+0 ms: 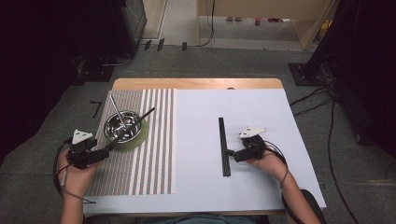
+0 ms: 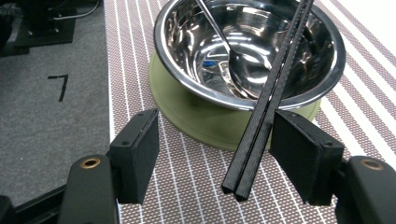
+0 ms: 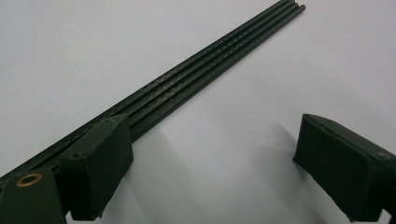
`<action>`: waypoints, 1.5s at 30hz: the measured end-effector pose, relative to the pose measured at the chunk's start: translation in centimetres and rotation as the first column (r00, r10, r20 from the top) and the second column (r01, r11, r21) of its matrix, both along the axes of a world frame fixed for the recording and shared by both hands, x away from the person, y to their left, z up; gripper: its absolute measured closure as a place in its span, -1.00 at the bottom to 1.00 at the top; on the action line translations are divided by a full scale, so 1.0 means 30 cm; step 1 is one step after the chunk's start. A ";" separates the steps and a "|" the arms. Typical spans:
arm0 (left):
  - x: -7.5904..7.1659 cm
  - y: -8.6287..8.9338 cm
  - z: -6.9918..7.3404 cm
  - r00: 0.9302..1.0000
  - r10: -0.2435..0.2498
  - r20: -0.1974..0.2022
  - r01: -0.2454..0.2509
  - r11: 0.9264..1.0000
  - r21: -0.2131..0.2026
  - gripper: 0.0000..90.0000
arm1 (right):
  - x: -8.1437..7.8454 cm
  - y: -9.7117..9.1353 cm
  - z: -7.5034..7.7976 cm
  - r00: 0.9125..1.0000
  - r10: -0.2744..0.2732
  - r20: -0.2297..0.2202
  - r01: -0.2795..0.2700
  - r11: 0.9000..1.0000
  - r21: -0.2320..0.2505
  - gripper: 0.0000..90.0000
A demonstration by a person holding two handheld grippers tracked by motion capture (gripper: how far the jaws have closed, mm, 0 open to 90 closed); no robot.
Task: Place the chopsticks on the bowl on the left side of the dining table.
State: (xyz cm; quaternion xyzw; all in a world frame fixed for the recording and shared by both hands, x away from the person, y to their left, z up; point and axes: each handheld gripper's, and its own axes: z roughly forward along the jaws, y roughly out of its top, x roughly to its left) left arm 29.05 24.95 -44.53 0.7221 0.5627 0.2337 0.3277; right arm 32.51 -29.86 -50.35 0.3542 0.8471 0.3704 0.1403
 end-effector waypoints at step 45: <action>0.056 0.103 -0.004 0.996 0.088 0.024 -0.088 0.996 -0.014 -0.26 | 0.001 0.000 0.000 1.000 0.001 0.002 -0.001 1.000 0.000 -0.76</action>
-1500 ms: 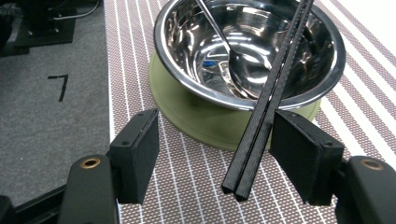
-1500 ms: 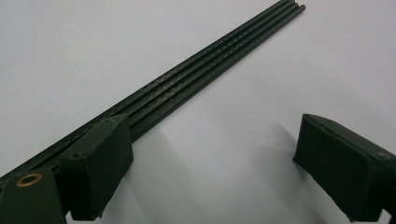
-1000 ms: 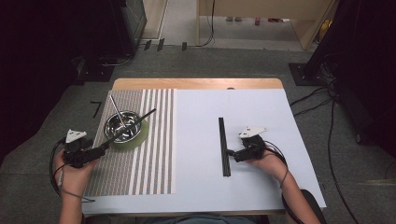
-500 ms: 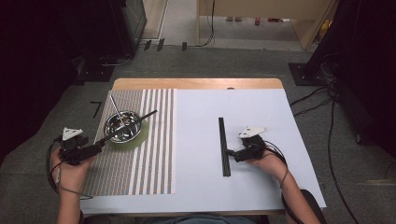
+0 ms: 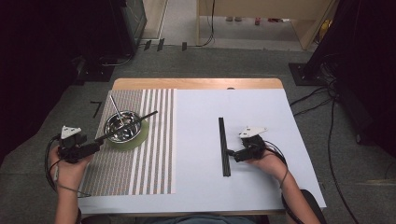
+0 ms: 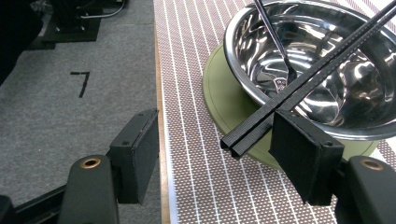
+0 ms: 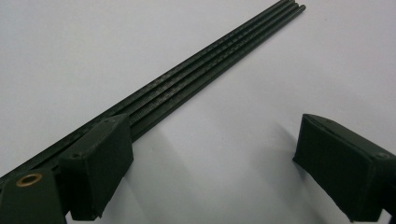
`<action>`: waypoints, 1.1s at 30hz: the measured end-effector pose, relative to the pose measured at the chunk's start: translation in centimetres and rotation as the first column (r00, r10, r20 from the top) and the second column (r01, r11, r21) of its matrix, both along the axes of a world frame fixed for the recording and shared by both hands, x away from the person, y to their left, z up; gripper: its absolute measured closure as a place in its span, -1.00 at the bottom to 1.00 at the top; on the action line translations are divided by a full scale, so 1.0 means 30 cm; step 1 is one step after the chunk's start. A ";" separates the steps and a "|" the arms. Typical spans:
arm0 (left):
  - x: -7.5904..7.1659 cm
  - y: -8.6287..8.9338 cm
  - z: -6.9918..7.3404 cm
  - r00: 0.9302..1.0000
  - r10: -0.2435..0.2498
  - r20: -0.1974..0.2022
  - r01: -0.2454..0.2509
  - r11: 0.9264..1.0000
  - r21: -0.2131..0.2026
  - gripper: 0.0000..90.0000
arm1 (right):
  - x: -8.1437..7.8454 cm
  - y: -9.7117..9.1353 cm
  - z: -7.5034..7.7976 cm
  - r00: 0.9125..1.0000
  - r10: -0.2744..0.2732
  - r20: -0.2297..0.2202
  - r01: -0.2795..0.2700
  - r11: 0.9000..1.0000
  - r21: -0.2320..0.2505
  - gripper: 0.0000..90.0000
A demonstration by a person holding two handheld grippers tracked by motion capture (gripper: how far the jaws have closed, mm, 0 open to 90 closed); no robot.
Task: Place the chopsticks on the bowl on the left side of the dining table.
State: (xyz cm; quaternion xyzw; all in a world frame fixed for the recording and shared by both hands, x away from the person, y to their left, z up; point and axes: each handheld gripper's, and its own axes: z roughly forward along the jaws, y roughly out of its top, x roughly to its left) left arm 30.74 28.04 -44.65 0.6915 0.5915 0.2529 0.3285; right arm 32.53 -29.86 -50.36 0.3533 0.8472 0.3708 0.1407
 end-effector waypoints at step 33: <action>0.060 0.032 -0.005 1.000 0.021 0.007 -0.021 1.000 0.002 -0.26 | 0.000 0.000 0.000 1.000 0.000 0.000 0.000 1.000 0.000 -0.76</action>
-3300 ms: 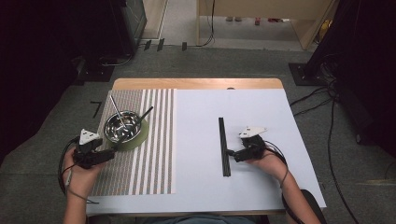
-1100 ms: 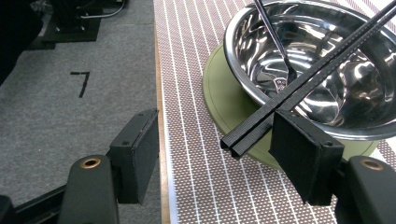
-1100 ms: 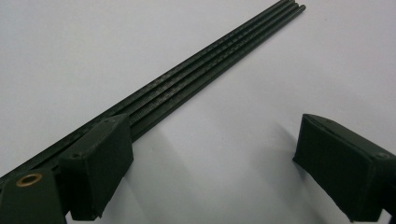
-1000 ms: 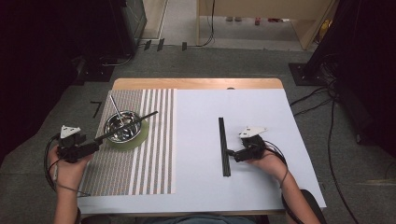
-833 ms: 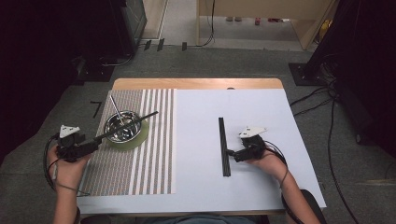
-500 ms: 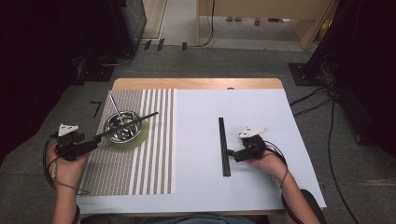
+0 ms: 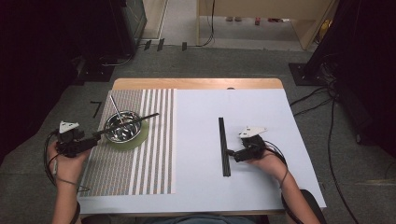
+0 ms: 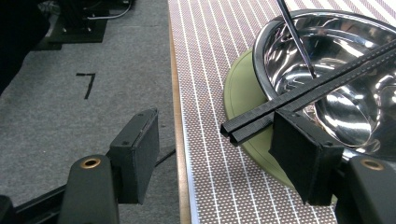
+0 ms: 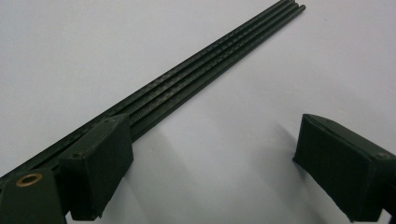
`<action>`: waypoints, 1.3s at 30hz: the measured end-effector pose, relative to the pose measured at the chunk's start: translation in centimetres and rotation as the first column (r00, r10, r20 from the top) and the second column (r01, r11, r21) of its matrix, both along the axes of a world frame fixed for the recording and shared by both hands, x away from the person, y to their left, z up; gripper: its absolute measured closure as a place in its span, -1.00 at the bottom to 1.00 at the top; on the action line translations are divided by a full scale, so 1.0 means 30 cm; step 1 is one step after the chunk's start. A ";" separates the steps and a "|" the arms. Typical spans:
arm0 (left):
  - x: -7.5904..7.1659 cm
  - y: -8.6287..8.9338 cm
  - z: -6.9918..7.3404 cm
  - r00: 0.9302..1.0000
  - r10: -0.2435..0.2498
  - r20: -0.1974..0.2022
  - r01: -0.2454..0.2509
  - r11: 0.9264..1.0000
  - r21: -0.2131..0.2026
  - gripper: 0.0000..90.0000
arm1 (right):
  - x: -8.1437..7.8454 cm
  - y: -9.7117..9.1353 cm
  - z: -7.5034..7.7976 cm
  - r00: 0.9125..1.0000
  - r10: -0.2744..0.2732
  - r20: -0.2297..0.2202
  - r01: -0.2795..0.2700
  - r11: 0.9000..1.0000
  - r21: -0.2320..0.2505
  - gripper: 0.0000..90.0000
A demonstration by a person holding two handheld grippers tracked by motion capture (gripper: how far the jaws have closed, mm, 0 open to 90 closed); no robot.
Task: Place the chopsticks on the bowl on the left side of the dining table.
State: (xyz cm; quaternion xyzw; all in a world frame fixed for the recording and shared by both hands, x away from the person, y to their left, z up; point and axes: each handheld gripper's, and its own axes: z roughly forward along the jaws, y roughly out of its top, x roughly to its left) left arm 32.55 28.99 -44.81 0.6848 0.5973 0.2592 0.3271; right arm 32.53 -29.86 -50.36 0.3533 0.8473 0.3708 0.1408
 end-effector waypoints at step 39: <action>0.049 0.017 0.004 1.000 0.014 -0.003 -0.014 1.000 -0.005 -0.22 | 0.000 0.000 0.000 1.000 0.000 0.000 0.000 1.000 0.000 -0.76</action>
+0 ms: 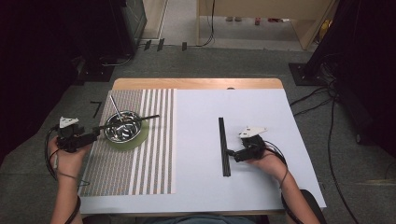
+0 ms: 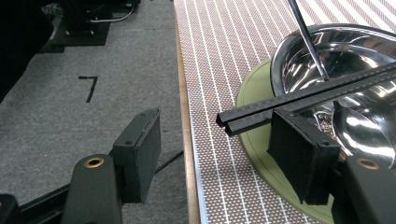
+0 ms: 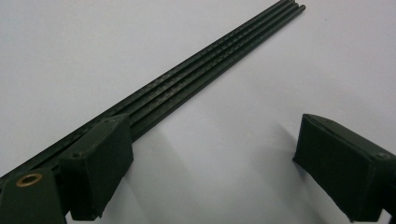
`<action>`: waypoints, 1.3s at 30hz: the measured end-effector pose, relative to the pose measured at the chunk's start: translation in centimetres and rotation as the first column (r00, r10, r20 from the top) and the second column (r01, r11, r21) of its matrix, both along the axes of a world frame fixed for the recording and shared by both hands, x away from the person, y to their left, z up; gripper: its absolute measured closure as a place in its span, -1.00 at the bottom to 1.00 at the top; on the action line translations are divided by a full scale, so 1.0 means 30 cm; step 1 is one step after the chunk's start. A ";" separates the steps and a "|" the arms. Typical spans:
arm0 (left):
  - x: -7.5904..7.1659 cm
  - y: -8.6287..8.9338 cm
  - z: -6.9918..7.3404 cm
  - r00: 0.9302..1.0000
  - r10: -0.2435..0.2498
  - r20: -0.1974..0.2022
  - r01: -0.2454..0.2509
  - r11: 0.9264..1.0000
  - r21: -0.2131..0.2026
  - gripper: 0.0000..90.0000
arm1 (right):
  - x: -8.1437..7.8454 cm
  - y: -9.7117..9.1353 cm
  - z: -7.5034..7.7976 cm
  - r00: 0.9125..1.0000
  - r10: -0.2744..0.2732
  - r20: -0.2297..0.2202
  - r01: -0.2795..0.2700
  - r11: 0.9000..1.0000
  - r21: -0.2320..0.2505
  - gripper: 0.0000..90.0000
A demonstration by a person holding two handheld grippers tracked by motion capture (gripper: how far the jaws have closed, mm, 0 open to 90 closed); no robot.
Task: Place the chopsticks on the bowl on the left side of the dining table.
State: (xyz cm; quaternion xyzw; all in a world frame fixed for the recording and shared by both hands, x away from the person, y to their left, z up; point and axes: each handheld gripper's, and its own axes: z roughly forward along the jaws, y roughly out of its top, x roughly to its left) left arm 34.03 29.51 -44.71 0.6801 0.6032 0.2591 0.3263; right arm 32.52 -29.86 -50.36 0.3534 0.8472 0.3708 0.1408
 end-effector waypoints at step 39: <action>0.125 -0.263 0.108 0.986 -0.146 -0.075 0.146 0.989 -0.005 0.99 | 0.000 0.000 0.000 1.000 -0.002 -0.002 0.002 1.000 0.001 -0.76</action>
